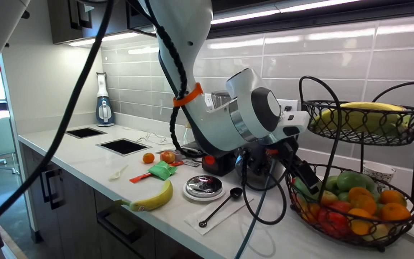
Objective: Remove one apple from the rack
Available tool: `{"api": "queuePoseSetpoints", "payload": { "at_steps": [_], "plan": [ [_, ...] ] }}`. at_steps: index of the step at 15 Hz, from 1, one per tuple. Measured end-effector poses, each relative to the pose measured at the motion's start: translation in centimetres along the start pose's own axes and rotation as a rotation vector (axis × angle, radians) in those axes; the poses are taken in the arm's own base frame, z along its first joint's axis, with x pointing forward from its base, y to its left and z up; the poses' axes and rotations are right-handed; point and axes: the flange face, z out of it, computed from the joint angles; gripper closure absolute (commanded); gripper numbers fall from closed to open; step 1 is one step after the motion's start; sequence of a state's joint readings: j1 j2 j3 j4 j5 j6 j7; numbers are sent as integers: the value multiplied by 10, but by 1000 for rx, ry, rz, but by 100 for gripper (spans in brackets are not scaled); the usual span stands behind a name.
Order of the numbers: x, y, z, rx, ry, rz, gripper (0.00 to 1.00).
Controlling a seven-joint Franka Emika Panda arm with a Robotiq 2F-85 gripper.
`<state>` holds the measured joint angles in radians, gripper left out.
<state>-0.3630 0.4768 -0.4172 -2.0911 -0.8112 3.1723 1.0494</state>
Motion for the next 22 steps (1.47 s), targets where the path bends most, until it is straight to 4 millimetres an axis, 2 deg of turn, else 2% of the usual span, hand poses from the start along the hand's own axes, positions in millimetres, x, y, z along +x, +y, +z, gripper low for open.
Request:
{"api": "queuePoseSetpoints", "payload": {
  "at_steps": [18, 19, 20, 22],
  "plan": [
    [-11, -7, 33, 33, 43, 14, 0],
    [-11, -8, 33, 33, 43, 16, 8],
    [-11, -9, 34, 32, 43, 17, 26],
    [-11, -9, 35, 31, 44, 18, 42]
  ]
}}
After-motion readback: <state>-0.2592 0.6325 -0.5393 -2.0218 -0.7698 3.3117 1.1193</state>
